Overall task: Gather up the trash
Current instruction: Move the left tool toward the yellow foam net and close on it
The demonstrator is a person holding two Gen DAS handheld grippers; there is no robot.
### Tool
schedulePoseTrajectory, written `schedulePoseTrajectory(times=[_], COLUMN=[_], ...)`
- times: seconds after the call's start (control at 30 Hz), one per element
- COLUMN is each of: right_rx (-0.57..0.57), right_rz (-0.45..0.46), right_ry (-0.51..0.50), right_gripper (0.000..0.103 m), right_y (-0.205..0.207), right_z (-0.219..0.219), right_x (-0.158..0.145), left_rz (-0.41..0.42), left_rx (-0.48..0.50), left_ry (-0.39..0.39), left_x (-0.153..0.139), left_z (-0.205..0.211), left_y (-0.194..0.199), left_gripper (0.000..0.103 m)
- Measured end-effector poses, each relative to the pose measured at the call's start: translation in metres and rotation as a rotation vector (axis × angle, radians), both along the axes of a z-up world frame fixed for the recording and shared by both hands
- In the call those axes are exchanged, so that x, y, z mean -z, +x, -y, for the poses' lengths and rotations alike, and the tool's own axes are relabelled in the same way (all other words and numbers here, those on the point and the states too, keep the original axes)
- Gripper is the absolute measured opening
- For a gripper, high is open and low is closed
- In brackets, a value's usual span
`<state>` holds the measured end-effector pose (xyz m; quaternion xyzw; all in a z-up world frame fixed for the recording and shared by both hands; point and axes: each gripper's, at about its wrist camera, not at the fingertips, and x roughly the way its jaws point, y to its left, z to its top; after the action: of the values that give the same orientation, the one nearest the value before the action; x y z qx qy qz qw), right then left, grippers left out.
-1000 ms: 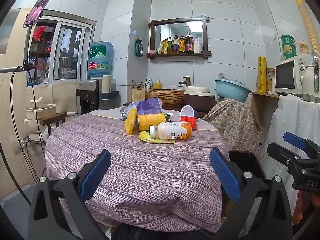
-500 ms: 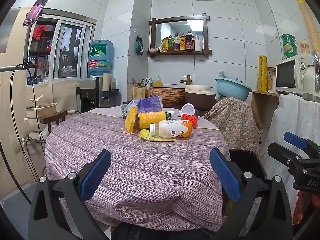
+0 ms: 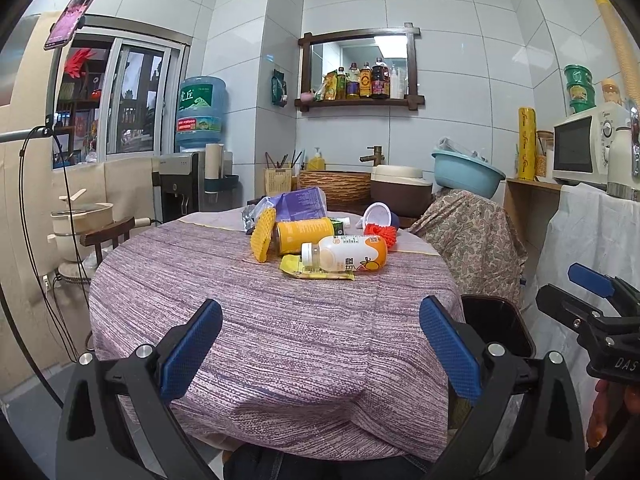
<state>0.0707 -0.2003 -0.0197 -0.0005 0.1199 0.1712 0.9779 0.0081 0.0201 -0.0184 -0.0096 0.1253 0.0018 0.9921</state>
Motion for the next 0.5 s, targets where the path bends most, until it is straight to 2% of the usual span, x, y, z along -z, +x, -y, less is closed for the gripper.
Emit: schedulePoseTrajectory(times=[0.13,0.5], right_rx=[-0.037,-0.144], right_rz=[-0.082,-0.28], right_ry=[-0.008,-0.114], right_gripper=[0.098,0.098], right_y=[0.018,0.094], right_z=[-0.007,-0.046], right_x=[0.013,0.035], left_rz=[-0.067,-0.337], left_rx=[0.006,0.039], left_ry=[-0.005,-0.082], left_x=[0.007,0.029], left_z=[-0.007,-0.042], left_y=[0.014,0.077], left_gripper=[0.098,0.098])
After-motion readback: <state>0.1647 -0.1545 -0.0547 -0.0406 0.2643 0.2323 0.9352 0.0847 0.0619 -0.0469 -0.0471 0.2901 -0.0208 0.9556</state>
